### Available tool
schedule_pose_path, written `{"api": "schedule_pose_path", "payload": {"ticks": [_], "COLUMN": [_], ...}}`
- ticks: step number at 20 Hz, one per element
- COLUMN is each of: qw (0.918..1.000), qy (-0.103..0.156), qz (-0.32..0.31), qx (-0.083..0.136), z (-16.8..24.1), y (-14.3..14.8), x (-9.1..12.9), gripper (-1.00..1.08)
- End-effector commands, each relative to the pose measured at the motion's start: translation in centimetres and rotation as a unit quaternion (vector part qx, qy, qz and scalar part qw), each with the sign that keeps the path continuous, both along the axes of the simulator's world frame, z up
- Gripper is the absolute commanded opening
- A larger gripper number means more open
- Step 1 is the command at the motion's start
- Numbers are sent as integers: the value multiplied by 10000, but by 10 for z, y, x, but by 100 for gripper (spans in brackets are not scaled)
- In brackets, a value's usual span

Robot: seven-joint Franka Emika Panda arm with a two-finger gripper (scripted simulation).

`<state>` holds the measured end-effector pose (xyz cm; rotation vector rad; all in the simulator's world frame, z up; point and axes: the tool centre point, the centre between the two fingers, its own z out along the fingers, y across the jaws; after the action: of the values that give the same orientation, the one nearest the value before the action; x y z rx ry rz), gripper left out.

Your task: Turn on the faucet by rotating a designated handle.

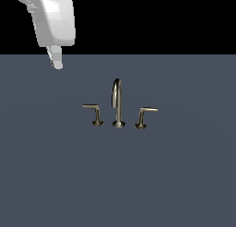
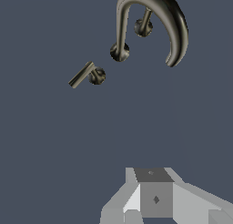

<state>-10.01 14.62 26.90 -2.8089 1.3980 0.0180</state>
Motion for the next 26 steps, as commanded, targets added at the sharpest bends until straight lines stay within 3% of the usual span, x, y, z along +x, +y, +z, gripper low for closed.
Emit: {"api": "schedule_pose_path", "payload": {"ticks": [1,15,21,26], "qw": [9997,9896,9787,9649], "qy": [-5,-14,-18,-23], "qz": [-224,-1442,-2053,-2627], "qx": [6,-10,-32,-53], "z": [-10,-68,-97,-125], "y": [3,8,4,-4], "x": [11,70,101,129], "gripper": [-100,-100,-100,-100]}}
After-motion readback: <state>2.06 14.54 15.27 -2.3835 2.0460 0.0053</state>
